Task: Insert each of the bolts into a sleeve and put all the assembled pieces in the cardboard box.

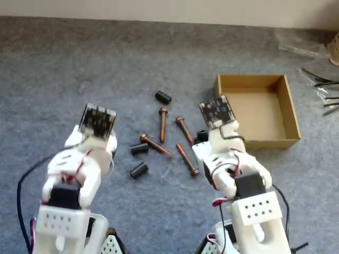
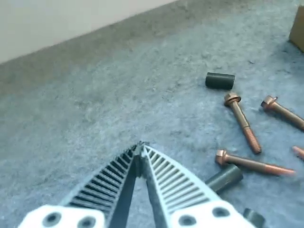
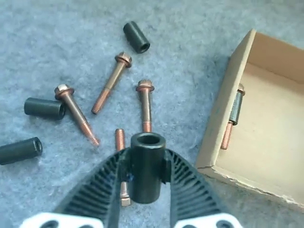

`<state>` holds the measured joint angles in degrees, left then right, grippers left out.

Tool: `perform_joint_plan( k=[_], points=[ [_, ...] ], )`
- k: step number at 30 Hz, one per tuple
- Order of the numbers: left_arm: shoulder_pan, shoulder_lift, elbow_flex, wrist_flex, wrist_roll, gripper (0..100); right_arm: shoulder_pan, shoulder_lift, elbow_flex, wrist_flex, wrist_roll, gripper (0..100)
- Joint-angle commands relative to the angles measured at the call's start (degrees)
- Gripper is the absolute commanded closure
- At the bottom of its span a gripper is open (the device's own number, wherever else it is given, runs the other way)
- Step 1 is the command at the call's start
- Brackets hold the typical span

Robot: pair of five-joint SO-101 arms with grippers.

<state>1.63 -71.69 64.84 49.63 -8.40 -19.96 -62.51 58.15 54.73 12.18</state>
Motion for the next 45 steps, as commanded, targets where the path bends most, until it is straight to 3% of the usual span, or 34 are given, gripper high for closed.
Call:
perform_joint_plan(
  k=[1,14,26,32,35,39,45],
  points=[
    [1.3,13.9,-11.0,-1.4,2.6,99,4.0,-3.5,0.7,-1.8,-0.4,99.4],
    [11.5,47.7,-33.5,-1.9,5.6,99,7.5,-3.9,2.5,-3.9,-3.3,99.4],
    [14.8,70.0,-49.1,-1.9,23.9,99,7.2,-4.0,5.3,-5.4,-3.3,99.4],
    [15.6,77.1,-53.7,-1.9,29.5,99,5.2,-4.0,7.0,-6.5,-3.3,99.4],
    [16.7,79.8,-55.9,-1.8,29.8,98,4.7,-4.0,7.1,-6.5,-3.1,99.4],
    [18.2,82.8,-58.0,-1.9,30.0,88,4.6,-4.0,7.2,-6.5,-3.0,99.4],
    [18.2,87.3,-61.6,-2.1,30.0,90,4.6,-4.0,7.2,-6.4,-3.0,99.4]
  ],
)
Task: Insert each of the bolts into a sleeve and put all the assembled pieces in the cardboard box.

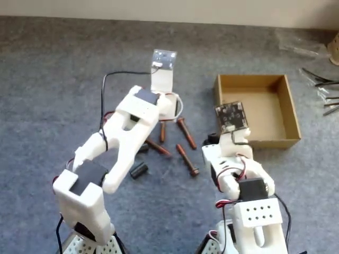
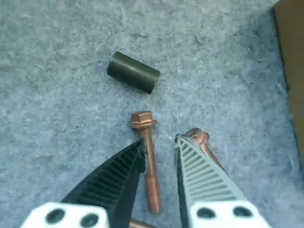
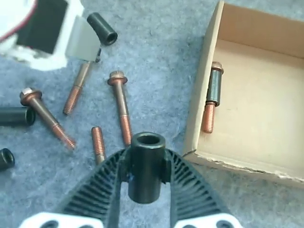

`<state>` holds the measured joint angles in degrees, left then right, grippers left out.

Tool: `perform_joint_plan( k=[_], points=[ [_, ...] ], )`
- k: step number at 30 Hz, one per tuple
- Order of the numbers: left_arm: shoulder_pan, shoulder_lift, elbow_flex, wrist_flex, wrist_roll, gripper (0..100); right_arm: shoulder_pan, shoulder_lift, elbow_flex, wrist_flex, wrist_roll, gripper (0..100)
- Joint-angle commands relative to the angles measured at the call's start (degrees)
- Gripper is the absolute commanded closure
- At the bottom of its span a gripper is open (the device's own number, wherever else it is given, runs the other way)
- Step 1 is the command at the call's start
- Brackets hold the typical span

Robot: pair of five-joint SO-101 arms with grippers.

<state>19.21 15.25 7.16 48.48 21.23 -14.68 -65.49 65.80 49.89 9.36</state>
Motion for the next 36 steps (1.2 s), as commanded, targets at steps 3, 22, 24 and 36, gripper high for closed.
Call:
perform_joint_plan(
  k=[3,22,24,36],
  points=[
    [0.5,3.3,-5.3,-0.9,0.4,90,-0.7,-1.0,-0.5,-1.5,-0.2,99.4],
    [-2.0,8.1,-8.3,3.0,3.7,90,-0.7,-1.0,-0.4,-1.5,-0.1,99.4],
    [-1.7,8.1,-8.3,3.0,3.6,89,-0.7,-1.0,-0.4,-1.5,-0.1,99.4],
    [-2.1,9.0,-8.3,2.5,3.7,89,-0.7,-1.0,-0.4,-1.5,-0.1,99.4]
  ],
)
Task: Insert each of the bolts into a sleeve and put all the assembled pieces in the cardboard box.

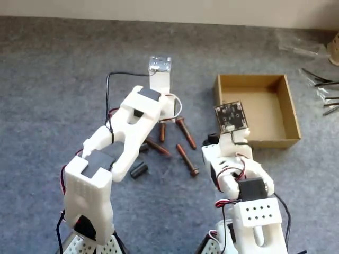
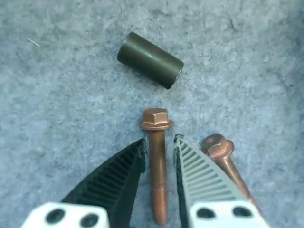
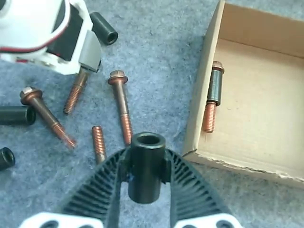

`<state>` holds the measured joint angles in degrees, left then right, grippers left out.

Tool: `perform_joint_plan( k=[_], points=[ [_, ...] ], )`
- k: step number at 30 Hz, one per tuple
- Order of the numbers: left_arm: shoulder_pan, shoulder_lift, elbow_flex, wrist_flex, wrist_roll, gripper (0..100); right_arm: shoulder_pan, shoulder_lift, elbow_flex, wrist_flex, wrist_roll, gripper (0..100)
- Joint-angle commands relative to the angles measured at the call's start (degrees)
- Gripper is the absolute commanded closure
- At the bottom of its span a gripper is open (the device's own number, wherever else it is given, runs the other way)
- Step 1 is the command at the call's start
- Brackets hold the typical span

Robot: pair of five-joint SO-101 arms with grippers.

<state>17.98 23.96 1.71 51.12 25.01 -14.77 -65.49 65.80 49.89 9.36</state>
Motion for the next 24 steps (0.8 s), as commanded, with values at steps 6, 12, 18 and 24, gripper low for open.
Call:
perform_joint_plan(
  k=[6,12,18,24],
  points=[
    [-0.9,6.7,-9.0,0.3,-0.1,90,-0.6,-1.0,-0.4,-1.5,-0.1,99.4],
    [-0.9,9.1,-12.7,0.3,-0.9,90,-0.6,-1.0,0.8,-1.8,0.0,99.4],
    [-0.7,9.4,-12.7,0.1,-4.6,90,-0.6,-1.0,0.8,-1.8,0.0,99.4],
    [-0.8,9.5,-12.8,0.3,-4.6,100,-0.6,-1.0,0.8,-1.8,0.0,99.4]
  ],
)
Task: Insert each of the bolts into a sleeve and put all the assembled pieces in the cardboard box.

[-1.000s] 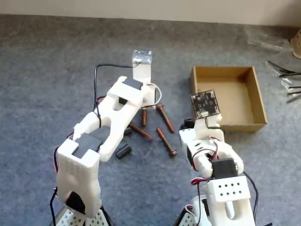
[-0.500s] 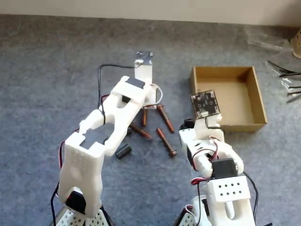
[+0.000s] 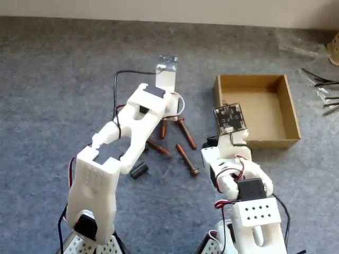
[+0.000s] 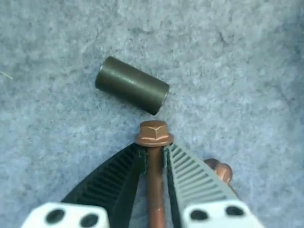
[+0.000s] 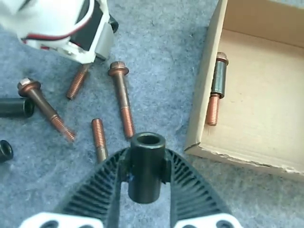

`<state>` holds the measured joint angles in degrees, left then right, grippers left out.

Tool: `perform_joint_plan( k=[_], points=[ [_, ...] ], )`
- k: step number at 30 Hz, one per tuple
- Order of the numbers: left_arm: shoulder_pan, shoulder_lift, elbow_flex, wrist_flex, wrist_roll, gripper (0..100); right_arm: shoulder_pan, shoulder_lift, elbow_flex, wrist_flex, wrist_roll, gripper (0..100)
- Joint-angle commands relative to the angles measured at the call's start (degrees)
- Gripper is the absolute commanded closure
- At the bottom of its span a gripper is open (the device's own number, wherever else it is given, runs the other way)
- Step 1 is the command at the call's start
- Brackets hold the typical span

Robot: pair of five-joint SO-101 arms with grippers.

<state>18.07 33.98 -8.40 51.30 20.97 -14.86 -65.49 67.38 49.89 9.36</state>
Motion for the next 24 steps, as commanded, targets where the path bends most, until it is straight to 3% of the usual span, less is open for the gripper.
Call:
perform_joint_plan(
  k=[1,8,17,24],
  points=[
    [-0.9,-0.6,-2.6,0.1,-0.5,98,-0.5,-1.0,-0.7,-1.8,0.0,99.4],
    [-0.8,-0.9,-2.2,0.8,-0.5,99,-0.5,-1.0,-0.7,-1.8,0.0,99.4],
    [-0.9,-5.4,-9.1,18.8,-0.7,99,-3.8,-1.0,-0.2,-1.8,0.0,99.4],
    [-0.5,-13.8,-9.1,22.9,-13.7,99,-4.4,-1.0,-0.2,-1.8,0.0,99.4]
  ],
)
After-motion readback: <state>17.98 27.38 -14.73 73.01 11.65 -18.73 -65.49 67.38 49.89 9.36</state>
